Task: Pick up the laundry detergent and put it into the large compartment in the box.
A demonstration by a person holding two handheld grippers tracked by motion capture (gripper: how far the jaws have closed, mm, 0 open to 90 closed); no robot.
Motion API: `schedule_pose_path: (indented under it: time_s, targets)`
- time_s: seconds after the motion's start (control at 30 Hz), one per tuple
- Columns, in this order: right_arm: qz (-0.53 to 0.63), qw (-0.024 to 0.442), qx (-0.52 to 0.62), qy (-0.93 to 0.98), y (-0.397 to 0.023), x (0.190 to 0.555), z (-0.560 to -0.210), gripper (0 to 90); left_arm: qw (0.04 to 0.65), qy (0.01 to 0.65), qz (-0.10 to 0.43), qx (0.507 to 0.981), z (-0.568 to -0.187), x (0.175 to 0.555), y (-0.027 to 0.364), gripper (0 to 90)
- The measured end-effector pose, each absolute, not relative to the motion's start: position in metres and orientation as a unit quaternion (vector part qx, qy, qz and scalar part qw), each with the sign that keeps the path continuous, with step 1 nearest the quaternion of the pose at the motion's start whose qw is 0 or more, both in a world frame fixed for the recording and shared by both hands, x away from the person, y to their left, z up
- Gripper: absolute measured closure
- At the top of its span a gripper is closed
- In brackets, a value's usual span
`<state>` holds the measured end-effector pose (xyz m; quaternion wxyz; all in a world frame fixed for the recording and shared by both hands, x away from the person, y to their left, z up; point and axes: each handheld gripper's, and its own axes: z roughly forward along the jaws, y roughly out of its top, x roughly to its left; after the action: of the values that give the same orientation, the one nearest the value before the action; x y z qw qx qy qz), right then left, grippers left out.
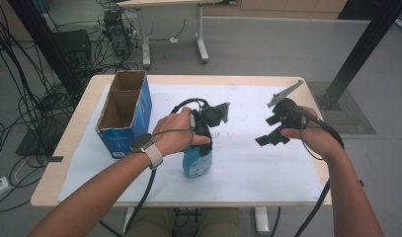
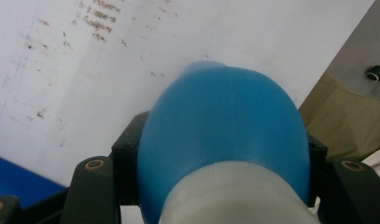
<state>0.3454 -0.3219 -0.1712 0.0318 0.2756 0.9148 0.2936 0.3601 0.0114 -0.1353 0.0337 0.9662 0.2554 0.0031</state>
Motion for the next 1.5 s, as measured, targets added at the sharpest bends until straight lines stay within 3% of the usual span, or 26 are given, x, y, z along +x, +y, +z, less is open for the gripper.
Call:
schedule_pose_path:
  time_s: [0.6,1.5]
  targets:
    - [0.294,0.042,0.269,0.916,-0.318,0.34,-0.164,7.2,0.029,0.327,0.016,0.944,-0.084,0.358,0.029,38.4]
    - [0.301,0.052,0.256,0.917,-0.317,0.334,-0.158,7.8,0.032,0.406,0.011,0.913,-0.051,0.359,0.052,38.4]
